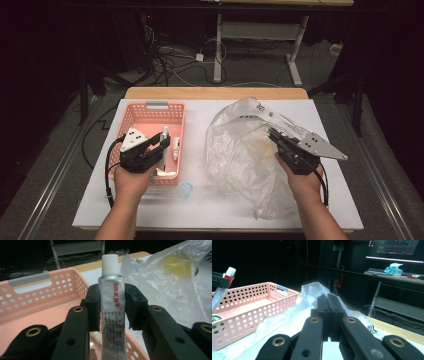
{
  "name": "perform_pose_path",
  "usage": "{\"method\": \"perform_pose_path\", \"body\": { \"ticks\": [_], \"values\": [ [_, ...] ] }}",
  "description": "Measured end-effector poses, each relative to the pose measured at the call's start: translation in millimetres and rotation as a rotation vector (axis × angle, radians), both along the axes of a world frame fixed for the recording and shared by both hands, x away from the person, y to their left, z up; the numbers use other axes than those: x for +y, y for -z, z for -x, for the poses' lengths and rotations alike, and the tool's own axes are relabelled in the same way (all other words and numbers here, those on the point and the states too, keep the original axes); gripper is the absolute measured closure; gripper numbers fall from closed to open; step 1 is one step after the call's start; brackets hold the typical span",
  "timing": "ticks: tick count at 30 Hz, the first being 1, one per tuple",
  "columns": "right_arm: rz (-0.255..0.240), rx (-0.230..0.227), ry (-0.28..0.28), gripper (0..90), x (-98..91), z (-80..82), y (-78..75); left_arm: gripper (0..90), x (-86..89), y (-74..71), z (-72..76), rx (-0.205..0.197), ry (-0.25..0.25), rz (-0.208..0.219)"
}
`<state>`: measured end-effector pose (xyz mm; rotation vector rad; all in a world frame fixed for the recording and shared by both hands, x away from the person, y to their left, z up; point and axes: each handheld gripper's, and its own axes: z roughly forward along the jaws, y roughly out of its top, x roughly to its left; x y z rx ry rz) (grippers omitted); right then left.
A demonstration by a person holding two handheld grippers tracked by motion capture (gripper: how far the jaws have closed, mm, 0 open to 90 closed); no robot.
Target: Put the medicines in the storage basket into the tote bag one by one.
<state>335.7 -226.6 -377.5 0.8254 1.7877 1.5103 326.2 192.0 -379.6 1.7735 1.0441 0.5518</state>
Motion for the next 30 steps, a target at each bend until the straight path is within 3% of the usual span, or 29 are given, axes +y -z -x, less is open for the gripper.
{"method": "perform_pose_path", "body": {
  "ticks": [15, 30],
  "values": [
    [0.0, 0.001, -0.002, 90.0, 1.7, 0.6, 0.0, 66.1, -28.4, -8.9, 10.7, -0.015, 0.106, 0.048],
    [0.01, -0.001, -0.008, 90.0, 4.2, 0.9, 0.9, 66.1, -64.2, -1.1, 17.1, -0.014, 0.199, 0.019]
  ]
}}
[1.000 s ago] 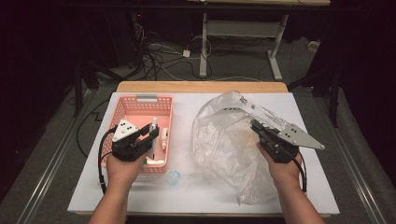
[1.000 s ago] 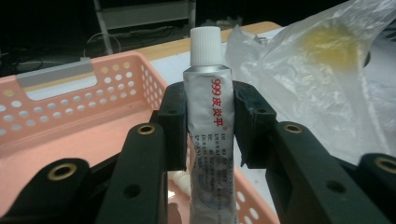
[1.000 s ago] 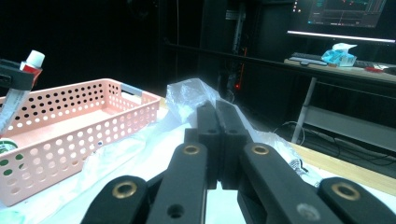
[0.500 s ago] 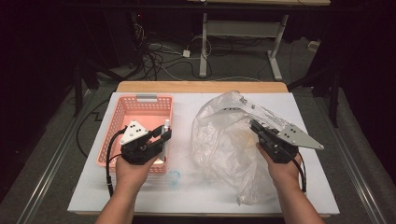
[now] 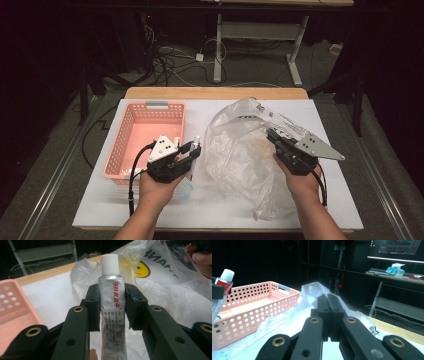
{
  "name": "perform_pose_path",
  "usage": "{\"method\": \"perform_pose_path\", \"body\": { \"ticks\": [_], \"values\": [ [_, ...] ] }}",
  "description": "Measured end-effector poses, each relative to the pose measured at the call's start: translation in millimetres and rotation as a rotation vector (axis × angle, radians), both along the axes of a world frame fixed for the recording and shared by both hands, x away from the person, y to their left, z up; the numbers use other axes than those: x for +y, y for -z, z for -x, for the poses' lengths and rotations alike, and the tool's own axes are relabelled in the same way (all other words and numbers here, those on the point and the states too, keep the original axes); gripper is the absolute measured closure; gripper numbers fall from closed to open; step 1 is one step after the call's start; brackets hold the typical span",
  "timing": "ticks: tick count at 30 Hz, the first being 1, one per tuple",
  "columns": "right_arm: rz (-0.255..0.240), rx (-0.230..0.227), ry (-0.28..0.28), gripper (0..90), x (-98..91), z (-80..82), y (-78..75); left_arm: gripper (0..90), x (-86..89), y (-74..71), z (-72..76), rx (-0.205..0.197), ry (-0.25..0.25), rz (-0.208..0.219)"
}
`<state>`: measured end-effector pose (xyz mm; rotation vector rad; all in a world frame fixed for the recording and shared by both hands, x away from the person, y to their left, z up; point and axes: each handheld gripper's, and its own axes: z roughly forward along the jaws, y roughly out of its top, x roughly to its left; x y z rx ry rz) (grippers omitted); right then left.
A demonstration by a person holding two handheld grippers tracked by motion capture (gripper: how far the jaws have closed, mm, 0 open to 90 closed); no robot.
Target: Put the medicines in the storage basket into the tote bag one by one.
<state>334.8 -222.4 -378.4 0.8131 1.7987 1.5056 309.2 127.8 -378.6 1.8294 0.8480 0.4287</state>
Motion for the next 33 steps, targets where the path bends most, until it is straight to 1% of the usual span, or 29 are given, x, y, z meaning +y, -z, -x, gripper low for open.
{"method": "perform_pose_path", "body": {
  "ticks": [11, 17, 24, 28, 30, 32, 33],
  "values": [
    [-0.001, 0.002, -0.004, 90.0, 1.9, 0.6, 0.6, 66.1, -21.8, 7.1, 3.2, 0.01, 0.056, -0.021],
    [0.0, -0.002, -0.001, 90.0, 1.5, 0.3, 0.4, 66.1, -32.0, 10.3, 5.4, 0.001, 0.082, -0.022],
    [-0.002, -0.003, 0.0, 90.0, 0.6, 0.5, 0.1, 66.1, -51.6, 14.2, 9.3, 0.006, 0.123, -0.035],
    [-0.007, 0.004, -0.001, 90.0, 0.8, 0.7, 0.5, 66.1, -65.2, 14.8, 10.8, 0.013, 0.149, -0.003],
    [-0.004, 0.002, -0.004, 90.0, 0.9, 0.4, 0.9, 66.1, -76.4, 14.4, 11.2, 0.002, 0.163, -0.003],
    [-0.006, 0.004, -0.004, 90.0, 1.4, 0.3, 1.2, 66.1, -86.8, 13.8, 10.2, -0.004, 0.18, 0.015],
    [-0.004, 0.004, -0.004, 90.0, 1.3, 0.2, 1.4, 66.1, -92.5, 13.7, 9.4, -0.01, 0.185, 0.012]
  ]
}}
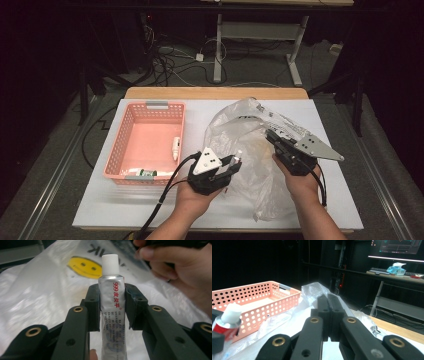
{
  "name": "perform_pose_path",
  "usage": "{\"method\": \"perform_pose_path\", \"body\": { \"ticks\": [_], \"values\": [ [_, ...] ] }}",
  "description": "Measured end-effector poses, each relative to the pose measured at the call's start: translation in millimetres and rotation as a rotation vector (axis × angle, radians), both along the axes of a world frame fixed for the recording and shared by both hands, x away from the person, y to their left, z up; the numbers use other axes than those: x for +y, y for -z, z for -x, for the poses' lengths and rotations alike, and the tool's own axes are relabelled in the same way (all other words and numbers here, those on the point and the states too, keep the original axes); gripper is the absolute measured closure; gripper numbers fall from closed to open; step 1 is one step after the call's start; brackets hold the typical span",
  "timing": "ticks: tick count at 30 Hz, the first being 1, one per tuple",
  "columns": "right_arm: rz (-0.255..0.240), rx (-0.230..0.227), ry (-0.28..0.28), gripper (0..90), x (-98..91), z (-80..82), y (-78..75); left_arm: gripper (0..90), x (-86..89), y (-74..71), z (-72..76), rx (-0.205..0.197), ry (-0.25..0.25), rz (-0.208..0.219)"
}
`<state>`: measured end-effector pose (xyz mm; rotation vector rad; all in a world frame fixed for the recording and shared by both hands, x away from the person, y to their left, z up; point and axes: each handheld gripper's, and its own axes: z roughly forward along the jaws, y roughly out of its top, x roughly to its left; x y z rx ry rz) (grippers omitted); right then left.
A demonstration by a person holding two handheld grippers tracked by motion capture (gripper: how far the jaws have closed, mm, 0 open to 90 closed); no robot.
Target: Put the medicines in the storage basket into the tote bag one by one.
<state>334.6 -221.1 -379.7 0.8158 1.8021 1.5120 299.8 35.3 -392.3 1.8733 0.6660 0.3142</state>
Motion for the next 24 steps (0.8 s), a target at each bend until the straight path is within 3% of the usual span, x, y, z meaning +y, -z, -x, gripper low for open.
{"method": "perform_pose_path", "body": {
  "ticks": [5, 10, 18, 22, 24],
  "values": [
    [-0.006, -0.001, 0.0, 90.0, -0.5, 0.6, -0.9, 66.1, -25.7, 5.3, -9.5, -0.004, 0.008, -0.011],
    [-0.016, -0.001, -0.001, 90.0, -1.6, 1.1, -1.8, 66.1, -41.5, 15.9, -24.3, 0.022, -0.029, -0.012],
    [-0.021, -0.014, -0.004, 90.0, -2.9, 1.3, -4.0, 66.1, -62.0, 22.4, -39.5, 0.028, -0.083, -0.004],
    [-0.029, -0.021, -0.004, 90.0, -4.2, 2.3, -6.3, 66.1, -68.6, 27.1, -51.2, 0.005, -0.12, -0.039],
    [-0.036, -0.022, -0.004, 90.0, -4.4, 3.0, -7.3, 66.1, -69.1, 29.7, -59.5, -0.01, -0.141, -0.079]
  ]
}}
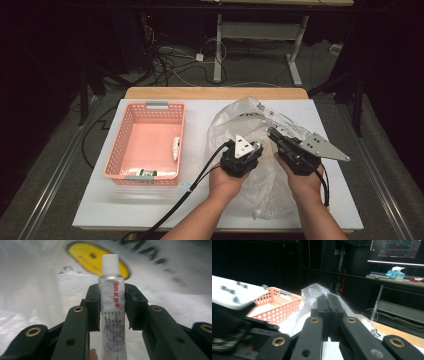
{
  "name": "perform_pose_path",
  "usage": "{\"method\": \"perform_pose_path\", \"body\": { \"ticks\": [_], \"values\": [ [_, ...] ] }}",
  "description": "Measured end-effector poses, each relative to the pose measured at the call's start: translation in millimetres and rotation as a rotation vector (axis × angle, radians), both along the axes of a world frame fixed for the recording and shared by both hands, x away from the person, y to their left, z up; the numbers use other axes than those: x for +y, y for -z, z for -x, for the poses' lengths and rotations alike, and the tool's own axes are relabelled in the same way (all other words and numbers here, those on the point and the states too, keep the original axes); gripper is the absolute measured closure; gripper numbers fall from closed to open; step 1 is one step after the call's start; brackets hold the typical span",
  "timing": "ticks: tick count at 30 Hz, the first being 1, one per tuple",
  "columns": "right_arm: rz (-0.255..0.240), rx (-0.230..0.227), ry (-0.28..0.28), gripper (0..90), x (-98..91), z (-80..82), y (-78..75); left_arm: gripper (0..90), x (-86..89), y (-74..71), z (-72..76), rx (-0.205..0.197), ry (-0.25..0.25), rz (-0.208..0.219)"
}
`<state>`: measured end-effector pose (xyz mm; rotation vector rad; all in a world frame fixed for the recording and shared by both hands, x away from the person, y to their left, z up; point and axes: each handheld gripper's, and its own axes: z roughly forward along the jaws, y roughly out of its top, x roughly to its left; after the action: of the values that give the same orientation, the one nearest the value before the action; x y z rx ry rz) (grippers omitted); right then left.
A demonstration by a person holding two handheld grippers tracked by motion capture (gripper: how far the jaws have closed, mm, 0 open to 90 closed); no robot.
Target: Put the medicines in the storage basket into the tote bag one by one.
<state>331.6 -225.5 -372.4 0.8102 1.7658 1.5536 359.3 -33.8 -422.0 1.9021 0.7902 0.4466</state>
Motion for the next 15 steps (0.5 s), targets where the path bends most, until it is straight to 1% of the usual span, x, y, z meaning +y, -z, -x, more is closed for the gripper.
{"method": "perform_pose_path", "body": {
  "ticks": [2, 3, 4, 5, 6, 10, 12, 15],
  "values": [
    [0.0, -0.003, -0.002, 90.0, -0.6, 0.8, -1.1, 66.1, 3.0, 2.2, -10.5, -0.002, -0.023, -0.027],
    [0.001, -0.01, -0.003, 90.0, -1.0, 0.6, -1.6, 66.1, 4.0, 2.8, -13.8, -0.003, -0.032, -0.028],
    [-0.002, -0.009, -0.003, 90.0, -1.1, 0.8, -1.8, 66.1, 5.8, 3.2, -18.2, -0.006, -0.035, -0.041],
    [-0.006, -0.007, -0.002, 90.0, -1.2, 0.8, -2.0, 66.1, 6.9, 3.4, -23.3, -0.01, -0.039, -0.065],
    [-0.009, -0.007, 0.001, 90.0, -1.2, 0.8, -2.1, 66.1, 7.4, 3.4, -27.1, -0.01, -0.043, -0.073],
    [-0.007, -0.007, 0.003, 90.0, -1.4, 0.7, -2.1, 66.1, 6.9, 2.8, -38.7, -0.017, -0.036, -0.095],
    [-0.007, -0.007, 0.003, 90.0, -1.3, 1.1, -2.2, 66.1, 4.6, 5.4, -43.1, -0.007, -0.031, -0.109],
    [-0.001, -0.004, 0.002, 90.0, -0.8, 1.0, -1.4, 66.1, 0.7, 13.3, -46.7, 0.011, -0.023, -0.14]
  ]
}}
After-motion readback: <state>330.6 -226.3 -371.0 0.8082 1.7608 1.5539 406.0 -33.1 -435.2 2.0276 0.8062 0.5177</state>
